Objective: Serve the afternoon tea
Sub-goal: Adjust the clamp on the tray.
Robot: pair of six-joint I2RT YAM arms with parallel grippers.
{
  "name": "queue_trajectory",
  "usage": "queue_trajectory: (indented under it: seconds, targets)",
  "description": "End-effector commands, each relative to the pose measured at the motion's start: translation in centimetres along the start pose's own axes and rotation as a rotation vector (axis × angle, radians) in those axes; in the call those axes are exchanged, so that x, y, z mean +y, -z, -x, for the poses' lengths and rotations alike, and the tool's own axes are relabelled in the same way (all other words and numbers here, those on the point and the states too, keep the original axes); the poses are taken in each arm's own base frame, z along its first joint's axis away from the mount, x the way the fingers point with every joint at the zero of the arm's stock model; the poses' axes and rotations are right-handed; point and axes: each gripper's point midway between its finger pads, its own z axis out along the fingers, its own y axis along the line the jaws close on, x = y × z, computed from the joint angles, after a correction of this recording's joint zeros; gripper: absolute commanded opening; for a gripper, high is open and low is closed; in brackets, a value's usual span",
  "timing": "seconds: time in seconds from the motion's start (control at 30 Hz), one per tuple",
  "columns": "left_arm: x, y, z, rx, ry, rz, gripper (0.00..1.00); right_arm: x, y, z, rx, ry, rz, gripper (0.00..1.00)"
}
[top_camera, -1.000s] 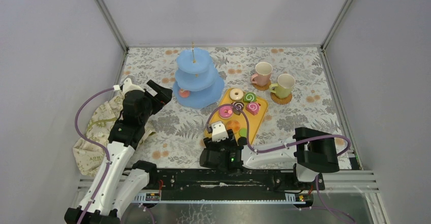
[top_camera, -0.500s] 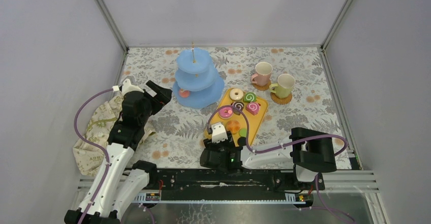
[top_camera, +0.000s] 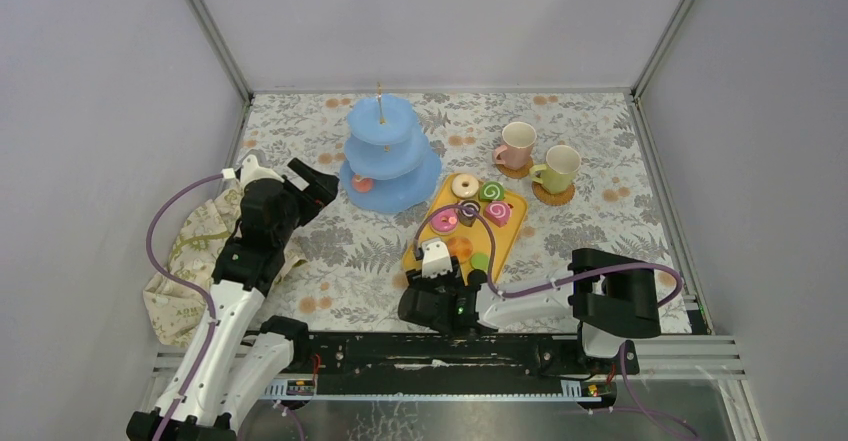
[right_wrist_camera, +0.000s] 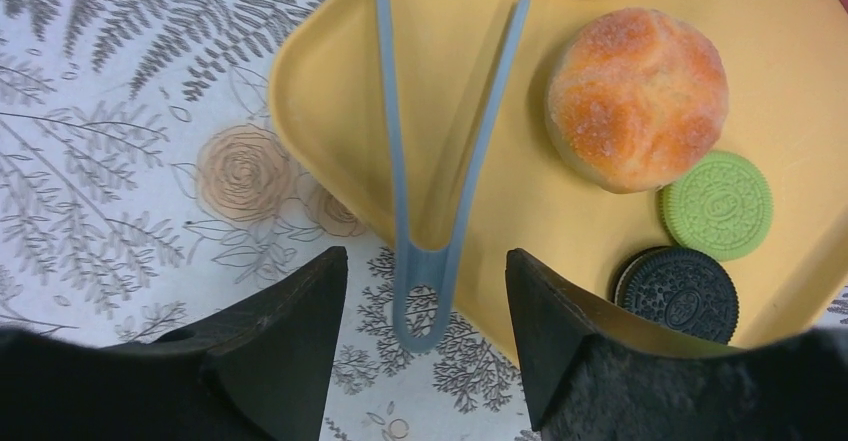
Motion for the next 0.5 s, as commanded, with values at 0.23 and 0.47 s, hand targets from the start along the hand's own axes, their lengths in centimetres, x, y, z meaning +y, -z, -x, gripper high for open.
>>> queue_trajectory:
  seconds: [0.23,0.47]
  targets:
    - [-1.3,-0.4,1.1,-0.045,0.007,-0.045,1.00,-0.7,-0.2,1.4,-0.024,-0.102,0.019,0.65]
    - [-1.1,-0.6,1.0,-0.044,0.007,-0.040,1.00,-0.4,-0.8,1.4,-0.013,-0.117,0.045,0.62]
